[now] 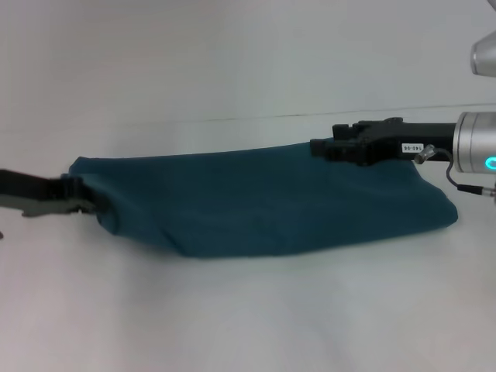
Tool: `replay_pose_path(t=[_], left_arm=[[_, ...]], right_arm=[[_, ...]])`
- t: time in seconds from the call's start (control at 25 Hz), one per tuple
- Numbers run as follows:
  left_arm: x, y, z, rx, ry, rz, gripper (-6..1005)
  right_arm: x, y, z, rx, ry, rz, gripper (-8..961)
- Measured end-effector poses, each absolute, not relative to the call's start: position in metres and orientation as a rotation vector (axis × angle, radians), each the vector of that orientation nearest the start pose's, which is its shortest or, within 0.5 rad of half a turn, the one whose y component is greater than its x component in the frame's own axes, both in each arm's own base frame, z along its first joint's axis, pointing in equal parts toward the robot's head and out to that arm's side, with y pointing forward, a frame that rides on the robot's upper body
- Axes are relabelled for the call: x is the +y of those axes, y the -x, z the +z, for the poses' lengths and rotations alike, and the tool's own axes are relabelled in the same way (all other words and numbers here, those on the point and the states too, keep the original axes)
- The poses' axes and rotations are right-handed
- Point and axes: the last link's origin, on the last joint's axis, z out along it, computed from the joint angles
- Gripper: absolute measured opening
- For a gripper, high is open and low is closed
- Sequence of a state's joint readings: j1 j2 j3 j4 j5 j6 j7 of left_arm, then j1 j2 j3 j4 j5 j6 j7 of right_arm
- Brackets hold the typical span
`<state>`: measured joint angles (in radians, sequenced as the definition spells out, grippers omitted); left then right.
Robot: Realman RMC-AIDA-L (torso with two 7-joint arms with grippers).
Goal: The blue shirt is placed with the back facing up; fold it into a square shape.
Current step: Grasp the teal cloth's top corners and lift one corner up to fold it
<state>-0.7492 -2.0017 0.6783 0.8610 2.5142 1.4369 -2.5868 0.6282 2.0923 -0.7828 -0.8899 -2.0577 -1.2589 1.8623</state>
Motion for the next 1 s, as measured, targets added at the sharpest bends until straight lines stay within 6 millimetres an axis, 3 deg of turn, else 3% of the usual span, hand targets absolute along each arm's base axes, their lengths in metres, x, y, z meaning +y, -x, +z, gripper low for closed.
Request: replay_pose_path(t=[0.4,0.56,1.0], left_arm=[[0.422,0.219,0.085,-1.652,2.237,-0.353,117],[0.429,0.205,0.093,-1.634,2.252,-0.417,117],[0.435,0.170,0.099,-1.605,2.355,-0.470,114]], right_arm=[[0.408,-0.242,-0.008,0.739,2.355,0.642,377],[0.414,-0.243,-0.024,0.668,2.321,0.619,288],[0.441,-0.218,-0.061,0.529,2.306,0.435,26]])
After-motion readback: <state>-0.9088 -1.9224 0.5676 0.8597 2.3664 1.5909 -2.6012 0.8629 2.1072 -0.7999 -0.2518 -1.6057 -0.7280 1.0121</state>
